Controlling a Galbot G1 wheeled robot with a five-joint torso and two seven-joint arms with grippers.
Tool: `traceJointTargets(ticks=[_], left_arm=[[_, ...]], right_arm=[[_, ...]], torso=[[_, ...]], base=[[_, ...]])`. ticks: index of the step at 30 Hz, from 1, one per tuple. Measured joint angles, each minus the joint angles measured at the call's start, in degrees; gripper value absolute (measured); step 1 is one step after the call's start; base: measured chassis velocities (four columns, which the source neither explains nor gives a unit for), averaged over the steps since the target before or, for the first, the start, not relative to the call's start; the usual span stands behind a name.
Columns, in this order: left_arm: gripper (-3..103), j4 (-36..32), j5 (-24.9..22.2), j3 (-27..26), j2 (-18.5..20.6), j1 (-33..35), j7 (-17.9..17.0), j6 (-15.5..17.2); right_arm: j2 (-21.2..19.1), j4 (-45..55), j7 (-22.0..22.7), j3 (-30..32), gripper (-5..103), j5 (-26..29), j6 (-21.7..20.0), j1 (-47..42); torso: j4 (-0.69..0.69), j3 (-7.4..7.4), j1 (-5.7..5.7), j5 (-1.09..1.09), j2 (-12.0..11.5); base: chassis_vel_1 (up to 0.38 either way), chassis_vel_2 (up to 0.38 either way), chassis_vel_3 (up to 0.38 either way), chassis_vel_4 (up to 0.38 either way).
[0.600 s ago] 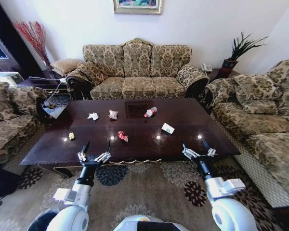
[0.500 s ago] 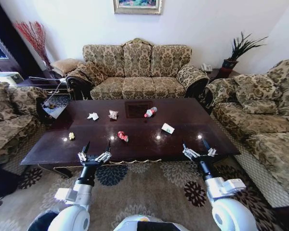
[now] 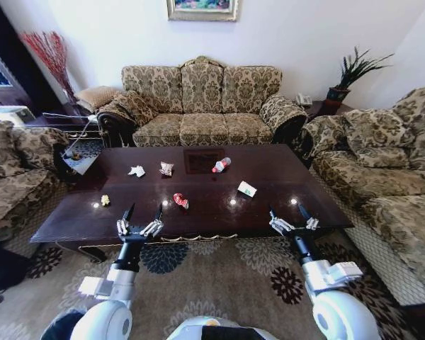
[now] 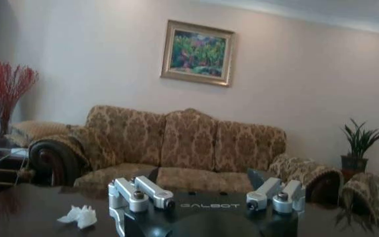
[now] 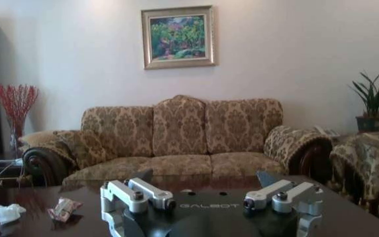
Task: Move to the front of the table and place the trash on the table into the trash bin.
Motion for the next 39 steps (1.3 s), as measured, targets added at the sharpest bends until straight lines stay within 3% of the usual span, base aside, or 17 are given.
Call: traceJointTargets(ticks=[13,22,26,28,30,32,36,39], left_arm=[[95,3.2,1.0,-0.2,-0.3,0.1,-4.8,2.6],[96,5.0,-1.8,-3.1,0.2,-1.1,-8.2,5.5],[96,8.6,-4.5,-9.4,2.4,-1.5,-10.4,8.7],[97,12.6,-7.4,-17.4,4.9,-0.9,-10.1,9.9],[98,13.6,-8.0,-19.3,5.5,-0.8,-9.6,9.9],[98,17.6,-11.0,-25.3,8.5,-0.5,-8.7,9.5],[98,19.2,-13.7,-28.1,10.3,-0.4,-8.2,9.8],[98,20.5,-12.9,-30.1,10.1,-0.3,-8.2,9.9]], right_arm=[[-1.3,-2.2,-0.5,-1.0,100,0.3,0.3,2.0],[-0.8,-2.7,-0.5,-1.0,100,1.1,2.1,1.3],[-0.7,-3.4,-0.4,-1.0,100,2.0,3.3,1.5],[-1.3,-3.8,-0.4,-0.5,100,3.1,3.4,1.7],[-1.4,-3.9,-0.4,-0.4,100,3.2,3.4,1.8],[-1.7,-4.2,-0.4,0.9,100,4.0,3.4,1.4],[-0.3,-4.7,0.0,2.2,100,4.3,4.2,0.8],[0.0,-5.3,0.1,1.9,100,4.3,4.2,1.8]], torso=[[0.0,0.0,0.0,0.01,0.0],[0.01,0.0,0.0,-0.01,0.0],[-0.01,0.0,0.0,-0.09,0.0],[0.02,0.0,0.0,-0.03,0.0],[0.02,0.0,0.0,-0.03,0.0],[0.05,0.0,0.0,0.05,0.0],[-0.07,0.0,0.0,0.0,0.0],[-0.01,0.0,0.0,0.01,0.0]], base=[[0.045,0.036,-0.042,-0.046],[0.237,0.239,-0.226,-0.252],[0.183,0.129,-0.149,-0.147],[0.043,0.04,-0.021,-0.019],[0.0,0.0,0.0,0.0],[-0.028,-0.027,0.018,0.02],[-0.043,-0.043,0.028,0.022],[0.0,0.0,0.0,0.0]])
